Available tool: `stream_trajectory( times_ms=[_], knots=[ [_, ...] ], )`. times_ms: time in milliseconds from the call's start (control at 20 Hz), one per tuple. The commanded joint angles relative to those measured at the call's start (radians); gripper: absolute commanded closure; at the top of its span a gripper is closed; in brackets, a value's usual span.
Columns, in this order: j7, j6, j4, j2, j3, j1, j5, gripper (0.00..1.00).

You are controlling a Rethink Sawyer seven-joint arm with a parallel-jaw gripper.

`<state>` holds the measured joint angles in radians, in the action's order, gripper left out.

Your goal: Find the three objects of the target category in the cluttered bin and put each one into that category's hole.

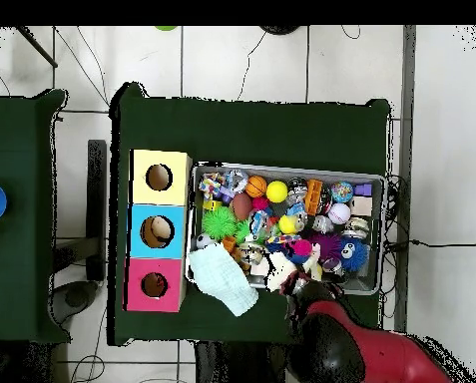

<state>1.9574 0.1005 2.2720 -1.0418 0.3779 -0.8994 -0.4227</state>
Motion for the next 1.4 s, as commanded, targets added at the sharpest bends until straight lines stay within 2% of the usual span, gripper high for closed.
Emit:
stream_trajectory(
  times_ms=[50, 350, 600, 1050, 1200, 1400],
  knots=[
    [0.085, 0.098, 0.108, -0.102, 0.075, 0.033, 0.083, 1.00],
    [0.093, 0.106, 0.186, -0.200, 0.091, 0.067, 0.159, 1.00],
    [0.110, 0.095, 0.221, -0.221, 0.087, 0.103, 0.206, 1.00],
    [0.168, 0.011, 0.279, -0.220, 0.071, 0.183, 0.253, 1.00],
    [0.178, -0.023, 0.268, -0.196, 0.039, 0.226, 0.250, 1.00],
    [0.178, -0.095, 0.215, -0.139, -0.021, 0.288, 0.233, 1.00]
  ],
)
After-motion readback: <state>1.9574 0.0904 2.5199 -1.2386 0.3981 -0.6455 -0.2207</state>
